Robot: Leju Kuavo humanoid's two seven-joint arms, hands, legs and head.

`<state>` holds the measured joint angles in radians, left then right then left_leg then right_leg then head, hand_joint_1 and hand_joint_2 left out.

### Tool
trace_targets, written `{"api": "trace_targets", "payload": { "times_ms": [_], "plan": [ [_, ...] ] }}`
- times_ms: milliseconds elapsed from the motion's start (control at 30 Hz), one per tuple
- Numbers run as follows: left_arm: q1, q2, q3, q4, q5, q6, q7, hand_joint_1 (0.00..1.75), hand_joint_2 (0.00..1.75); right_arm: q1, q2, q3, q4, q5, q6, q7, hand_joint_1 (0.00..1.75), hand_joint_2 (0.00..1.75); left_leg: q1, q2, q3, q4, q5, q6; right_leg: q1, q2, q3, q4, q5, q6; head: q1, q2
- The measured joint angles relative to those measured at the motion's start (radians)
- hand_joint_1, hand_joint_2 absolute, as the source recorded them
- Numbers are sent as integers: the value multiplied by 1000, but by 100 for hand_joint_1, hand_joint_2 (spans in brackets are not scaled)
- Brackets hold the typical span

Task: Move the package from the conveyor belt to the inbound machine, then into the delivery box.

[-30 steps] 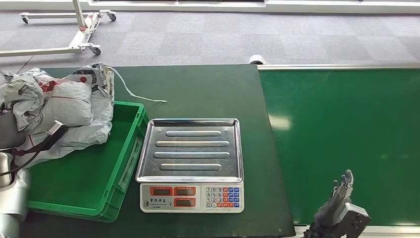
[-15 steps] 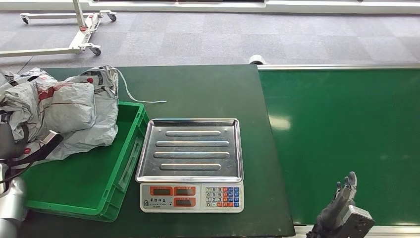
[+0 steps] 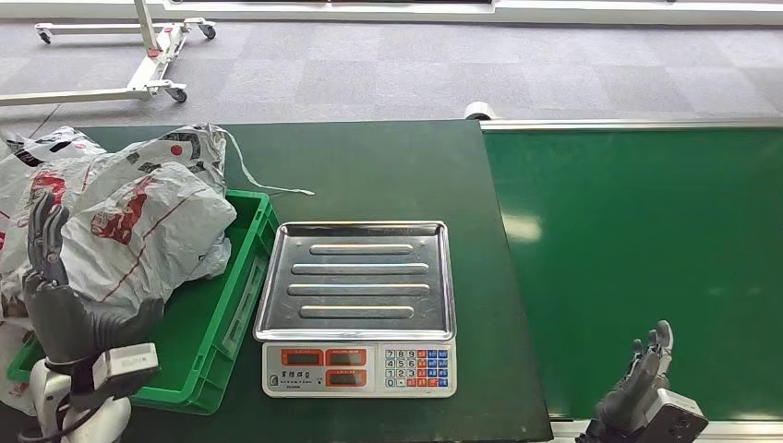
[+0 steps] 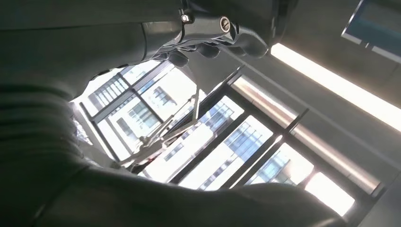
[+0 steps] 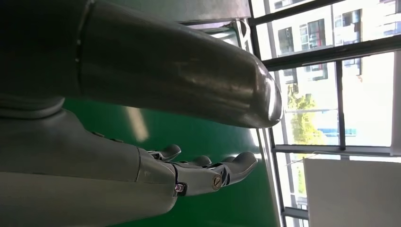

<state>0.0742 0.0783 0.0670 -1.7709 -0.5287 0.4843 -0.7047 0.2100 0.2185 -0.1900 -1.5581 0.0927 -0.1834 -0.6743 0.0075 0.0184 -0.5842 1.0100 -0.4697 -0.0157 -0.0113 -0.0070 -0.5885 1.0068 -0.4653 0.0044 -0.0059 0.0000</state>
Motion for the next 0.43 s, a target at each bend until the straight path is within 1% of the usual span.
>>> {"api": "trace_targets", "payload": {
  "times_ms": [100, 167, 300, 433],
  "plan": [
    [63, -22, -117, -101, 13, 149, 0, 0, 0, 0, 0, 0, 0, -3, -9, -2, 0, 0, 0, -1, 0, 0, 0, 0, 0, 0, 1, 0, -1, 1, 0, 0],
    [90, -45, -184, -152, -18, 193, 2, 0, 0, -1, 0, 0, 0, -7, -12, -1, 0, 0, 0, -1, 0, 0, 0, 0, 0, -1, 1, 0, -2, 2, 0, 0],
    [114, -103, -279, -229, -64, 208, 0, 0, 0, -5, 0, 0, 0, -11, -17, 2, 0, 0, 0, -3, 1, 0, -1, 0, 0, -2, 3, 0, -2, 2, 0, 0],
    [116, -130, -324, -255, -23, 209, 2, 0, 0, -6, 0, 0, 0, -16, -27, 7, 0, 0, 0, -3, 2, 0, -1, 1, 0, -2, 4, 0, -2, 2, 0, 0]
  ]
}}
